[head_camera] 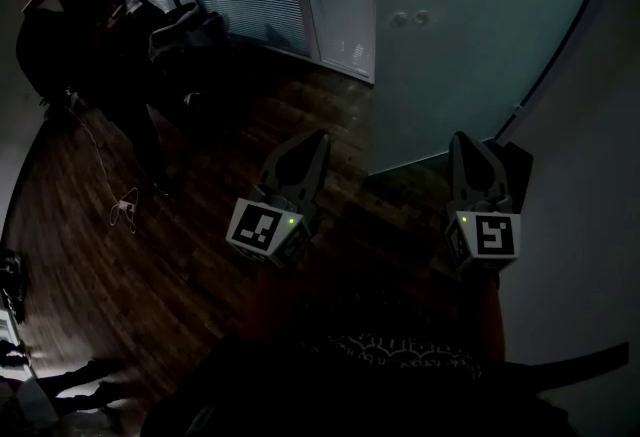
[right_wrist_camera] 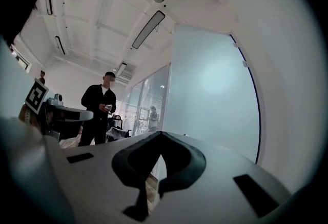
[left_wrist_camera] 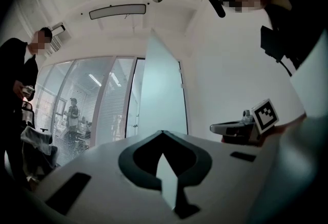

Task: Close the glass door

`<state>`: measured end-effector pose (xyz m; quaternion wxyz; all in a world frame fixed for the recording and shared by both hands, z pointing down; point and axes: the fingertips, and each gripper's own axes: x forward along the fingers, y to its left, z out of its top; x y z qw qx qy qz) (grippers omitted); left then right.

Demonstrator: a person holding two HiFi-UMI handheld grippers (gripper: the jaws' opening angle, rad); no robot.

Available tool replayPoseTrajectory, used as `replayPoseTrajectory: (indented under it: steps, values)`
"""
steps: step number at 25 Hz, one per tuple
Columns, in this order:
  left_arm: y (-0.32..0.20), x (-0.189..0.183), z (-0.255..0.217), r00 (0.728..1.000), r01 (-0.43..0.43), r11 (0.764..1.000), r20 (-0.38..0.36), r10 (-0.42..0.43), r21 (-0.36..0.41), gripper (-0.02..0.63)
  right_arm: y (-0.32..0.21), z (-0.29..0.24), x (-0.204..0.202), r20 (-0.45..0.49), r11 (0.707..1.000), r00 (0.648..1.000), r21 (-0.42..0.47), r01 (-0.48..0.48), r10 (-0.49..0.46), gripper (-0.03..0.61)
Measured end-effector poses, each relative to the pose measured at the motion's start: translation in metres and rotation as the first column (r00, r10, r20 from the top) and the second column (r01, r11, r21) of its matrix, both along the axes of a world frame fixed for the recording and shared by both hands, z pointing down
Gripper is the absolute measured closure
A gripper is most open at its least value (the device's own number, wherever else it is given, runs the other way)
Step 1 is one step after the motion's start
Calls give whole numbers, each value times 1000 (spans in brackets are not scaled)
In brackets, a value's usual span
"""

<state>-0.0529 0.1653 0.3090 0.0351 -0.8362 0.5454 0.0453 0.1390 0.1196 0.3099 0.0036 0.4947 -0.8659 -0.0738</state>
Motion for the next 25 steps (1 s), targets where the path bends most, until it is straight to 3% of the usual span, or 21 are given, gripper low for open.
replayPoseTrajectory:
  steps: [13, 25]
  values:
    - [-43, -27, 17, 1000, 20, 1000, 21, -20, -16, 612, -53, 10, -22, 3, 1000, 1000, -23, 11, -11, 575]
    - [-112, -32, -2, 997, 76, 997, 17, -76, 1, 612, -133, 2, -36, 14, 998, 998, -8, 66, -65, 575]
